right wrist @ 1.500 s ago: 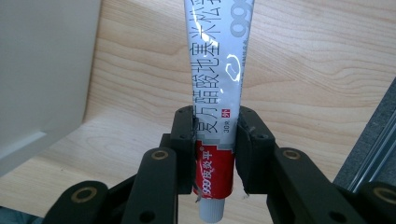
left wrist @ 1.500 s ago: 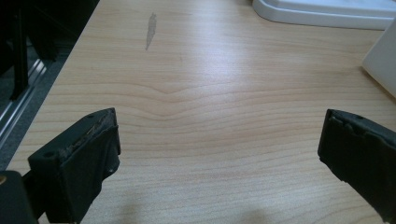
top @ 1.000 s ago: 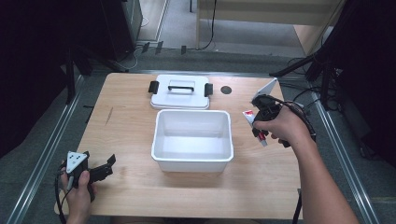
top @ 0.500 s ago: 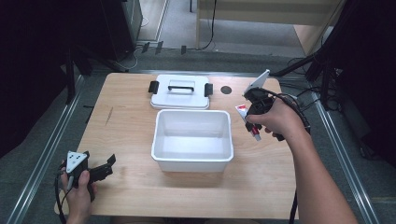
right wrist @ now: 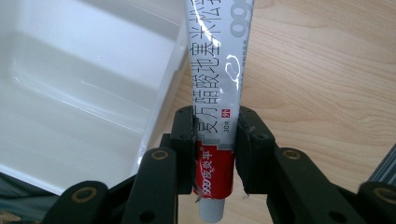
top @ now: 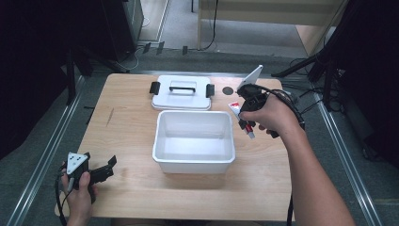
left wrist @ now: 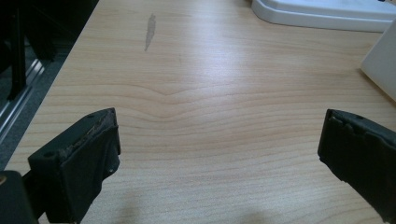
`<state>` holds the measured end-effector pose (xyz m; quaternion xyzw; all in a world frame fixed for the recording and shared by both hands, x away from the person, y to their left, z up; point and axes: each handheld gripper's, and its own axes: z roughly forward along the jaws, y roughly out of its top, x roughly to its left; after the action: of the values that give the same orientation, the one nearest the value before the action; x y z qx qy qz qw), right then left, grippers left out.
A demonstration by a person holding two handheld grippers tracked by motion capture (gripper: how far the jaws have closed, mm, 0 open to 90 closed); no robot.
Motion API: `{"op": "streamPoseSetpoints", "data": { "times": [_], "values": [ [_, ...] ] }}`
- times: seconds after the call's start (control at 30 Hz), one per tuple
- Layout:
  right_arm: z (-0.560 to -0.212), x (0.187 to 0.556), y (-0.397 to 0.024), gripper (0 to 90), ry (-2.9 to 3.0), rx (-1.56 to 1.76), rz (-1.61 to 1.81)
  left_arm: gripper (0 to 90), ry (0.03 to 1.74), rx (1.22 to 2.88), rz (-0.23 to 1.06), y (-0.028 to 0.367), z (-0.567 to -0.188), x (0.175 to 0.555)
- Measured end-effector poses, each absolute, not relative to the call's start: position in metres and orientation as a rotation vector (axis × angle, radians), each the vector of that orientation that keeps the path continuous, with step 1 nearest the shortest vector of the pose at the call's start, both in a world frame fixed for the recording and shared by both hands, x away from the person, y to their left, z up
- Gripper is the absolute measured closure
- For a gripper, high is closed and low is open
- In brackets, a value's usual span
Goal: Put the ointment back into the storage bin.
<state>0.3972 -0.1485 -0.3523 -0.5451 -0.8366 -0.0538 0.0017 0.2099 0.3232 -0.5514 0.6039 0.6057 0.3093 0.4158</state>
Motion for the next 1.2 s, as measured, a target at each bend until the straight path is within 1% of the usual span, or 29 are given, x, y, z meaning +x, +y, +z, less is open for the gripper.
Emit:
{"op": "streamPoseSetpoints", "data": {
  "times": [0.47,0.9,1.2],
  "values": [
    [-0.35,0.394,-0.127,72.1,-2.681,-1.632,-0.182,0.0,1.519,1.521,0.776,0.323,-0.551,0.21],
    [-0.35,0.383,-0.106,72.1,-2.801,-1.383,-0.233,0.0,1.519,1.519,0.775,0.323,-0.551,0.21],
    [-0.351,0.376,-0.094,72.2,-2.904,-1.145,-0.29,0.0,1.52,1.519,0.775,0.323,-0.551,0.21]
  ]
}}
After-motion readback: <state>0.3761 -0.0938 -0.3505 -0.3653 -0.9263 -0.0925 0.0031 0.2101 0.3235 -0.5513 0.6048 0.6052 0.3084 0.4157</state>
